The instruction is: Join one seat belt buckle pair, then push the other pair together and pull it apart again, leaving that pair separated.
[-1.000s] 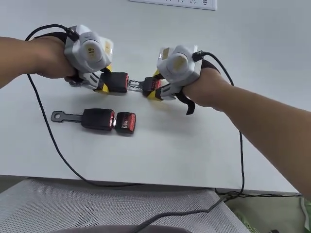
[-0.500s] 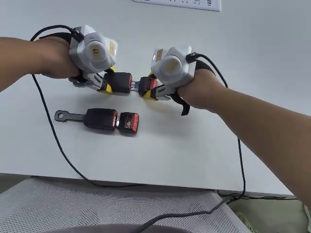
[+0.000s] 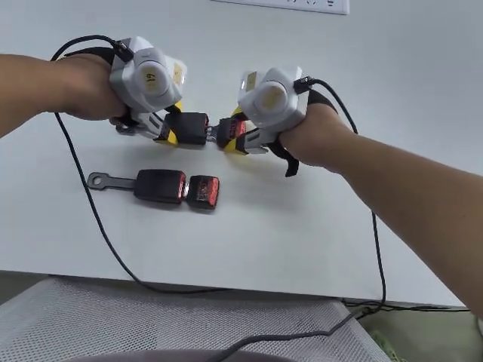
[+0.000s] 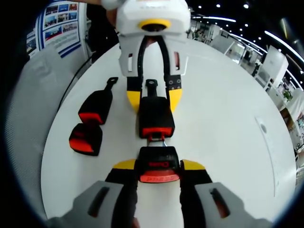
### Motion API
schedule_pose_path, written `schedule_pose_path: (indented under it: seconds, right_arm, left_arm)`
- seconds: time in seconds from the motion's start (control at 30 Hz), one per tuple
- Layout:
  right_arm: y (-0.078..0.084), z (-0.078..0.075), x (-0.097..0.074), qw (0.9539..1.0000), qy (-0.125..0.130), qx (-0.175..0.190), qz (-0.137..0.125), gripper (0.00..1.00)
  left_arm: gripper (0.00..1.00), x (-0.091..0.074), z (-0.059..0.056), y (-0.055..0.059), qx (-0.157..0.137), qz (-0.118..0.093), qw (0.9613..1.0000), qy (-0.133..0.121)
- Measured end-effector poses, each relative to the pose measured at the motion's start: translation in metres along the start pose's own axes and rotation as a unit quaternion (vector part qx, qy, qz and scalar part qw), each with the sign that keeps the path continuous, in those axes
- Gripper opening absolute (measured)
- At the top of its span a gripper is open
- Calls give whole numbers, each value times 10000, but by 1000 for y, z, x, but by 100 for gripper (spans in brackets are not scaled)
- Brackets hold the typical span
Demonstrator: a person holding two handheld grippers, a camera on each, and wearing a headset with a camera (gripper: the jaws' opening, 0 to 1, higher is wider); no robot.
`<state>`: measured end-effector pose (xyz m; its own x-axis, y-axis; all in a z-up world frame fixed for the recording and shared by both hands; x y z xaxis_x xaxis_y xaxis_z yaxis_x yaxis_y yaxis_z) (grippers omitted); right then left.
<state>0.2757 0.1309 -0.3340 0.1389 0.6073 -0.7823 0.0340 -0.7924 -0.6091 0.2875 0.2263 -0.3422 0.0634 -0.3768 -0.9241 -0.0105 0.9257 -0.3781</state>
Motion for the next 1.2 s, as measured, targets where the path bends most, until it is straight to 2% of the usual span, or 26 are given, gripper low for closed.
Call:
schedule_pose_path:
  seconds: [0.2,0.27,0.43,0.83,1.1,1.2]
  right_arm:
    - [-7,-2,7,10000,0,16,-96,32]
    - [-9,-1,7,10000,31,8,-86,32]
    - [-7,-1,6,10000,9,-33,-72,32]
    - [-5,0,4,10000,-8,-79,-8,33]
    - [6,0,-4,10000,32,-48,75,33]
    - [8,1,-6,10000,25,-34,8,33]
  left_arm:
    - [30,-1,0,1,-82,-78,9999,-37]
    - [30,0,1,1,-78,-34,10000,-30]
    - [31,1,1,1,-54,19,10000,-39]
    - [31,0,0,1,-99,-13,9999,-56]
    - [31,0,-1,0,-135,55,9999,-58]
    - [31,-1,-2,0,-121,56,9999,-63]
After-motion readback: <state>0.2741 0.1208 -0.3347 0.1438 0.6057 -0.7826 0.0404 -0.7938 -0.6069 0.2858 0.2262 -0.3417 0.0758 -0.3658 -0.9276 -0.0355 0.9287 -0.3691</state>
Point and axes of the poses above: the centre of the closed fingertips' face, and the gripper's own axes: x roughly forward along the fingers, z roughly to its left, y roughly out of its underside, the point moved 3 cm from there along -x, roughly backward along the fingers, and after that the axes turned 3 degrees about -x, right-handed, at the moved point
